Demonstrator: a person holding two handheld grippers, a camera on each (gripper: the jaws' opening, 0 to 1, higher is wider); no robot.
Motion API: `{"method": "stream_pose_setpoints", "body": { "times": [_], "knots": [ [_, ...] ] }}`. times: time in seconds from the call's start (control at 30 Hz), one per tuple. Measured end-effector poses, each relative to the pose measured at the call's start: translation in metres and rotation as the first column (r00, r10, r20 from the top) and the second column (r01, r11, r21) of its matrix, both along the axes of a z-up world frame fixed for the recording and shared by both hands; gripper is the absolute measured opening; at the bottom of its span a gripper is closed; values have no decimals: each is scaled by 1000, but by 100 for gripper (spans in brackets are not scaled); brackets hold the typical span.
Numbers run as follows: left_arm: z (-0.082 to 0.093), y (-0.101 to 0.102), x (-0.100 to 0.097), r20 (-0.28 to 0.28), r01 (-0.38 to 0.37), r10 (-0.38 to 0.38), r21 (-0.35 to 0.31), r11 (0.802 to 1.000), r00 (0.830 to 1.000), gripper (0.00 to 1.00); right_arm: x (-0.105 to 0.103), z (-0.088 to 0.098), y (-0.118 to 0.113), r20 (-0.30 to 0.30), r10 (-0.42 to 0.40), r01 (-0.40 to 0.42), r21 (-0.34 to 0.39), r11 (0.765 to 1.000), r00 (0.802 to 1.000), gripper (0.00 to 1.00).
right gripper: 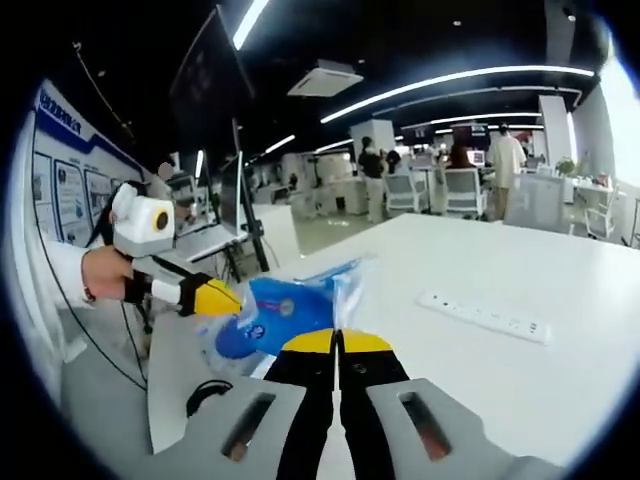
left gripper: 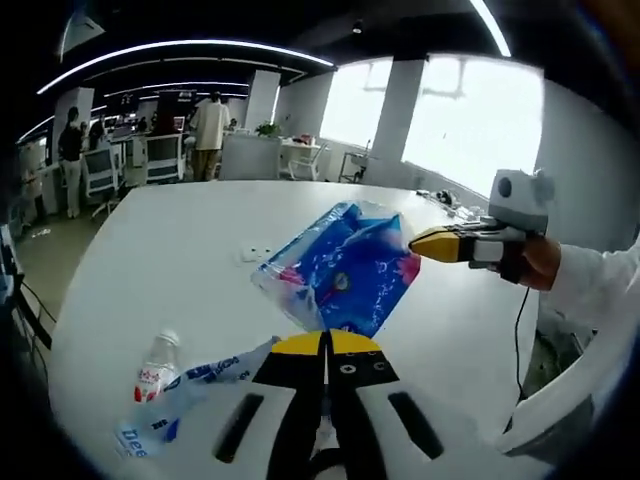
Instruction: Arrange the tabletop items into an orderly group along one side of the table until the central work area is clear of visible clutter.
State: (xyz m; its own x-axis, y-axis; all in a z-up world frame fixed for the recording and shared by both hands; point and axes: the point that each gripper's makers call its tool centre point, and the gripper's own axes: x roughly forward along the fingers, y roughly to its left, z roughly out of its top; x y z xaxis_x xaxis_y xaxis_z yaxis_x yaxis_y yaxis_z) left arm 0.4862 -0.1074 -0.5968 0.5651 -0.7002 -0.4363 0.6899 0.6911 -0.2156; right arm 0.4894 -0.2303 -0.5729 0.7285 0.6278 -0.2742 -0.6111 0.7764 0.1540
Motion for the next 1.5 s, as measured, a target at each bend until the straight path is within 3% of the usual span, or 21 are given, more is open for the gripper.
{"method": "stream_pose_setpoints", "body": {
  "times": [0.23, 0.53, 0.87, 1.23, 1.5],
  "knots": [
    [6, -43, -4, 12, 84, -84, -19, 996, 996, 0, -9, 7, -39, 14, -80, 80, -6, 997, 997, 0],
    [16, -77, 0, 25, 157, -157, -4, 988, 987, 0, -18, 14, -72, 33, -154, 154, -9, 988, 988, 0],
    [31, -131, 12, 73, 252, -252, 11, 968, 965, 0, -21, 22, -121, 60, -244, 245, -23, 969, 968, 0],
    [9, -187, 17, 53, 314, -314, 20, 949, 948, 0, -20, 3, -172, 37, -321, 323, -49, 945, 946, 0],
    [-24, -207, 26, 14, 321, -321, 41, 946, 947, 0, -15, -31, -193, -13, -348, 346, -65, 936, 938, 0]
  ]
}}
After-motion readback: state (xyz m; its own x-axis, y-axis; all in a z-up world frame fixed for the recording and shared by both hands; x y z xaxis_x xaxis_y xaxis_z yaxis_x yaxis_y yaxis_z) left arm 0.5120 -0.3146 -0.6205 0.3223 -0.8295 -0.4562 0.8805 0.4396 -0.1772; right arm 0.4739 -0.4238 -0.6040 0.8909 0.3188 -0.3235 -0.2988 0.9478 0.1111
